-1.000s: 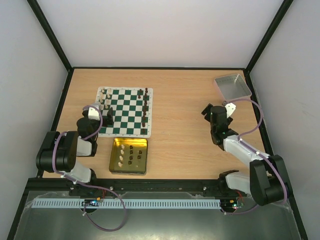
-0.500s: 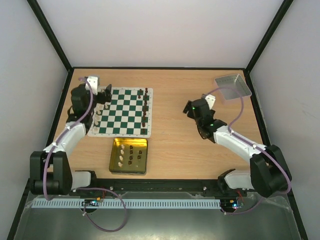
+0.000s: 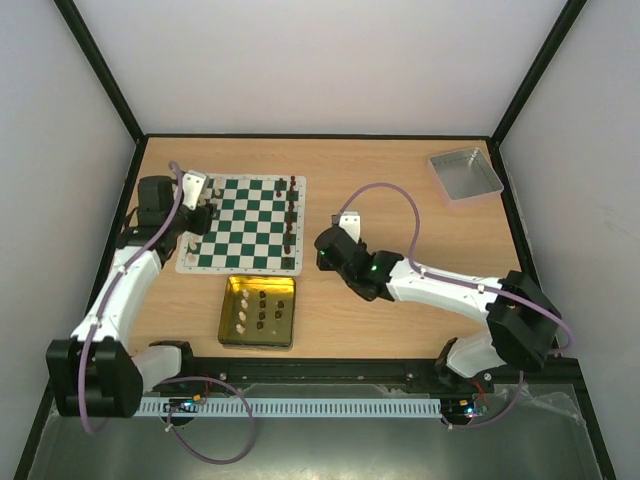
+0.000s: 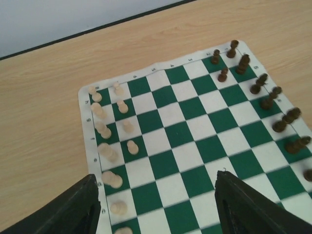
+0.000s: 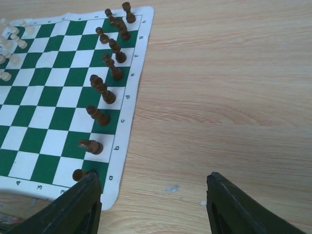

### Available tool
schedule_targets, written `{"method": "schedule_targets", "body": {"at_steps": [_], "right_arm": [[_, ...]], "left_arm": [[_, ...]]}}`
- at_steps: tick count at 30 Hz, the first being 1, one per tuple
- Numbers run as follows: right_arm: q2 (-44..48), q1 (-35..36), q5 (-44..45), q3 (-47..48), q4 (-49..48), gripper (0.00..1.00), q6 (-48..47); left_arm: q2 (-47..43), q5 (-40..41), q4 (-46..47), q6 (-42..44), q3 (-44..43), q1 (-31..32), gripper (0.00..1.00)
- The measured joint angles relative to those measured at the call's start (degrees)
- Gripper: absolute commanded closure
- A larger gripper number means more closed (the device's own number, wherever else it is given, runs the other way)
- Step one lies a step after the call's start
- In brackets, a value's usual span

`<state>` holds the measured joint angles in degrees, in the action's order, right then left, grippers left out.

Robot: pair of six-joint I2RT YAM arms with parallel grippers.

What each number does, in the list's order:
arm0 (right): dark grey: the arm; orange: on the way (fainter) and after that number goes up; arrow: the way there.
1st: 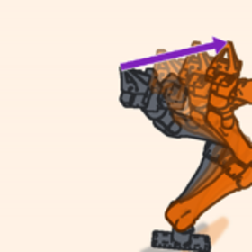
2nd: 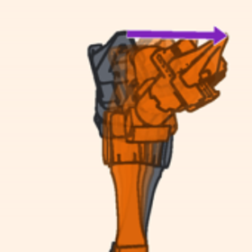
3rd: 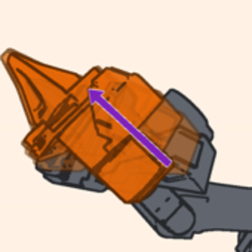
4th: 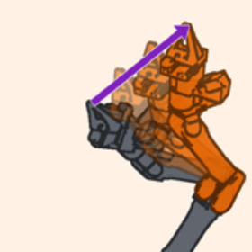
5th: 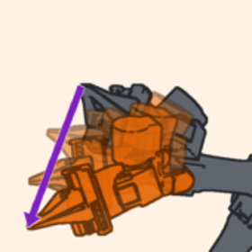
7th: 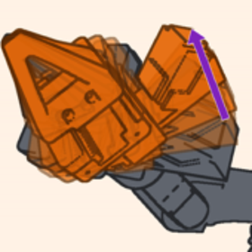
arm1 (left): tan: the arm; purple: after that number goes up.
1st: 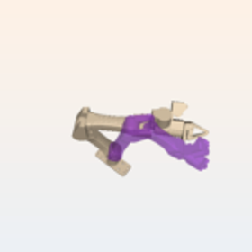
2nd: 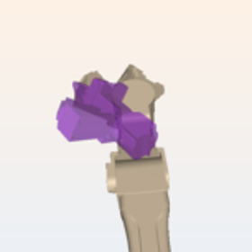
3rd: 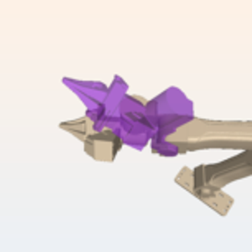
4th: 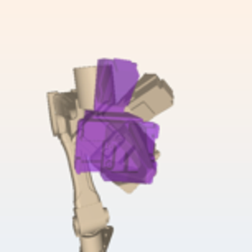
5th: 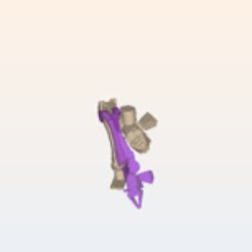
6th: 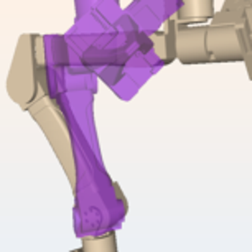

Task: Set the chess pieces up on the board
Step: Move the storage box to the center of the board.

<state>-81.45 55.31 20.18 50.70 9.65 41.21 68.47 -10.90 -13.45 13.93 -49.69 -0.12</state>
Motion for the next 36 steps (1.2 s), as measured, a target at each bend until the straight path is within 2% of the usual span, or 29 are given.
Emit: {"method": "schedule_targets", "body": {"at_steps": [3, 10, 18, 23, 30, 36], "right_arm": [[-1.99, 0.31, -2.64, 1.70, 1.33, 0.39, 2.29], [-10.10, 4.98, -6.64, 4.55, 3.67, 0.46, 7.54], [-18.14, 10.58, -8.02, 11.10, 6.86, 0.63, 12.44], [-18.53, 12.17, -8.00, 12.46, 7.82, 0.75, 14.73], [-19.26, 12.72, -7.76, 13.92, 10.38, 0.75, 16.85], [-21.86, 13.14, -10.93, 15.61, 11.63, 0.77, 18.03]], "left_arm": [[-5.40, -0.81, -4.20, 1.05, 0.11, 0.00, 0.35], [-14.12, -1.53, -8.63, 1.88, 3.39, -0.02, 0.27], [-12.98, -3.21, -12.76, 2.69, 3.63, -0.17, 0.23], [-13.40, -4.02, -13.16, 2.60, 3.63, -0.17, 0.25], [-14.05, -5.90, -13.11, 2.01, 3.63, -0.17, 0.26], [-14.05, -6.91, -13.11, 1.44, 3.61, -0.17, 0.25]]}}
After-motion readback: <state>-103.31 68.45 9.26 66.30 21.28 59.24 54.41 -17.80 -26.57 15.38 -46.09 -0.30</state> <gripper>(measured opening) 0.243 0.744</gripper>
